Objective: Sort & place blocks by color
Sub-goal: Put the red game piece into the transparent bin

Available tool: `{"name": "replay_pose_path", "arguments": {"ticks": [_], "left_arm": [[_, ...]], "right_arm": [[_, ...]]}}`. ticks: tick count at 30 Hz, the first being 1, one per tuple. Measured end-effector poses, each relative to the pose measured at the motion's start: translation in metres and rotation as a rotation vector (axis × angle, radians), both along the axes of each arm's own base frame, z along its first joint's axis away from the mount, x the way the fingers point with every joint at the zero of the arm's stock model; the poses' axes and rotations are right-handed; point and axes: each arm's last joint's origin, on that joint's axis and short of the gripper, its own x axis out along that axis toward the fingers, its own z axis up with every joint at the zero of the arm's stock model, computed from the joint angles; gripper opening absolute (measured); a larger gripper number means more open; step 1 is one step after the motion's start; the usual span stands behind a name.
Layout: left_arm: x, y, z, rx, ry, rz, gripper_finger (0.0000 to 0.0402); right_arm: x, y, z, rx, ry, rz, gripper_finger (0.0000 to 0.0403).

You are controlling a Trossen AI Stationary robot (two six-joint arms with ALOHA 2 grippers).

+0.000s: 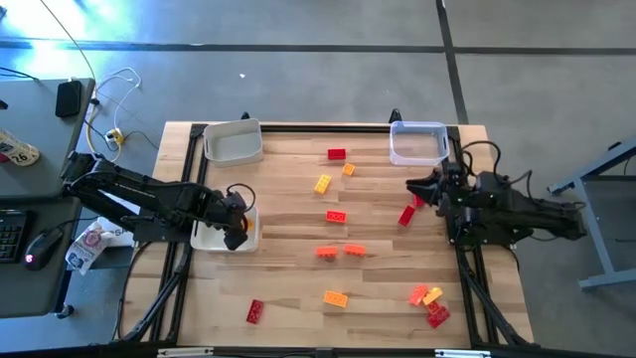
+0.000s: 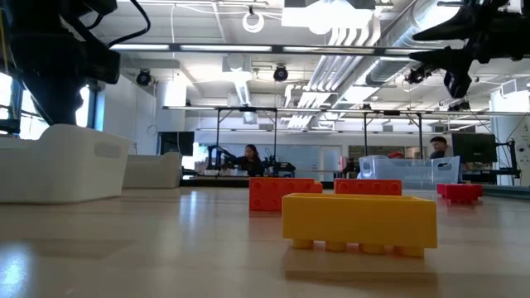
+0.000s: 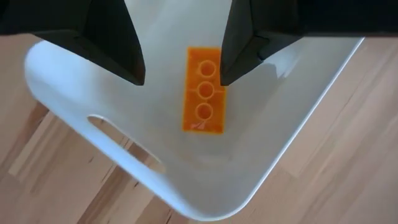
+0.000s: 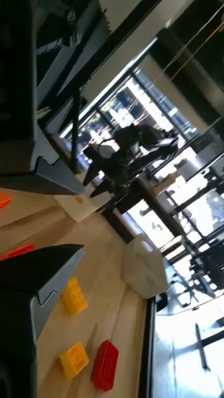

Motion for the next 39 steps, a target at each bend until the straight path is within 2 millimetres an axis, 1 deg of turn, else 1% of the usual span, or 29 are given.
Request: {"name": "replay_pose_path", "arguments": {"ticks": [4, 10, 15, 20, 23, 28, 30, 34, 39], "left_arm": [[0.000, 0.000, 0.000, 0.000, -0.003, 0.000, 0.0195], [0.000, 0.000, 0.000, 0.000, -0.002, 0.001, 0.0195], [0.000, 0.000, 0.000, 0.003, -0.002, 0.000, 0.0195], [0.000, 0.000, 0.000, 0.004, -0.002, -0.001, 0.0195], [0.000, 0.000, 0.000, 0.004, -0.002, -0.001, 0.0195], [0.000, 0.001, 0.000, 0.031, -0.004, 0.008, 0.0195], [0.000, 0.001, 0.000, 0.043, -0.004, 0.012, 0.0195], [0.000, 0.001, 0.000, 0.048, -0.005, 0.014, 0.0195], [0.000, 0.001, 0.000, 0.050, -0.005, 0.015, 0.0195]], "right_arm": [[-0.002, -0.001, 0.017, 0.055, 0.140, -0.031, 0.0124], [0.002, -0.002, 0.039, 0.286, 0.326, -0.122, 0.0124], [0.013, -0.003, 0.055, 0.471, 0.458, -0.154, 0.0124], [0.031, -0.002, 0.069, 0.535, 0.569, -0.087, 0.0124], [0.042, -0.002, 0.074, 0.520, 0.656, -0.031, 0.0124], [0.054, -0.003, 0.075, 0.411, 0.839, 0.029, 0.0124], [0.057, -0.003, 0.073, 0.369, 0.914, 0.061, 0.0124], [0.067, -0.002, 0.068, 0.277, 1.010, 0.184, 0.0124], [0.085, -0.003, 0.057, 0.191, 1.091, 0.309, 0.0124]]}}
